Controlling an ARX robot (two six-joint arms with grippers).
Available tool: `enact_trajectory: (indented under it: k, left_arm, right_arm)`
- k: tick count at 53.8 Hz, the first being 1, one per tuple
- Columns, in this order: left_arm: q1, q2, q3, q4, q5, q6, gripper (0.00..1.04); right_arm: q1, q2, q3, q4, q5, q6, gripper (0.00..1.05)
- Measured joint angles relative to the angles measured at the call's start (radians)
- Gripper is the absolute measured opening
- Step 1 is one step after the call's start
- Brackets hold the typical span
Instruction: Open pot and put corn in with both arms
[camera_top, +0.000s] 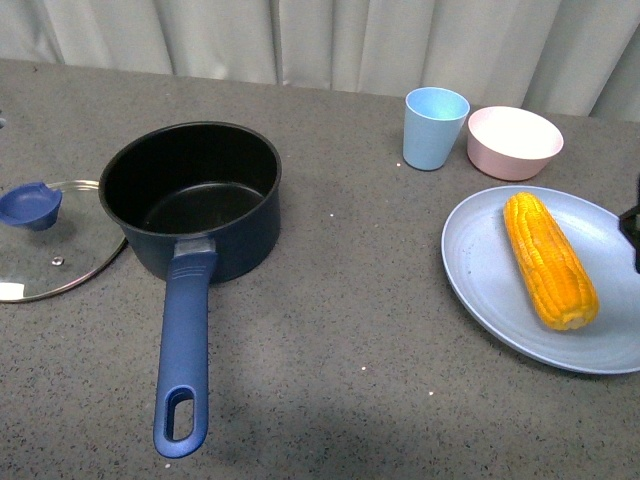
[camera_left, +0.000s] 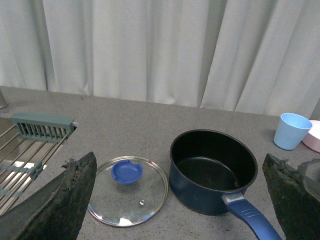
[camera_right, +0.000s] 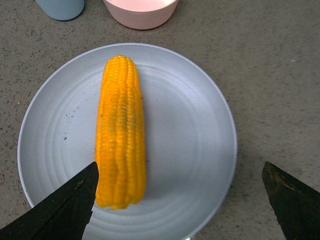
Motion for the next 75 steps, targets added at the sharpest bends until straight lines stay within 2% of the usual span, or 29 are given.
enact_trajectory:
  k: [13,29,48,57,68,75]
  left_arm:
    - [0.000,0.000,0.000,0.000,0.000,0.000,0.98]
    - [0.000,0.000,0.000,0.000,0.000,0.000,0.98]
    - [0.000,0.000,0.000,0.000,0.000,0.000,0.98]
    - [0.000,0.000,0.000,0.000,0.000,0.000,0.98]
    - [0.000,0.000,0.000,0.000,0.000,0.000,0.98]
    - [0.000,0.000,0.000,0.000,0.000,0.000,0.98]
  right_arm:
    - [0.053,0.285,0.202,-0.071,0.003,0.103,0.96]
    - [0.088,0.439,0.346,-0.148,0.010,0.130,0.95]
    - [0.095,0.492,0.381,-0.201,0.029,0.128,0.45]
    - [0.091,0.482,0.380,-0.201,0.008,0.130,0.31]
    - [0.081,0.369,0.353,-0.223,-0.137,0.187,0.23]
    - [0.086,0.287,0.374,-0.251,-0.336,0.304,0.21]
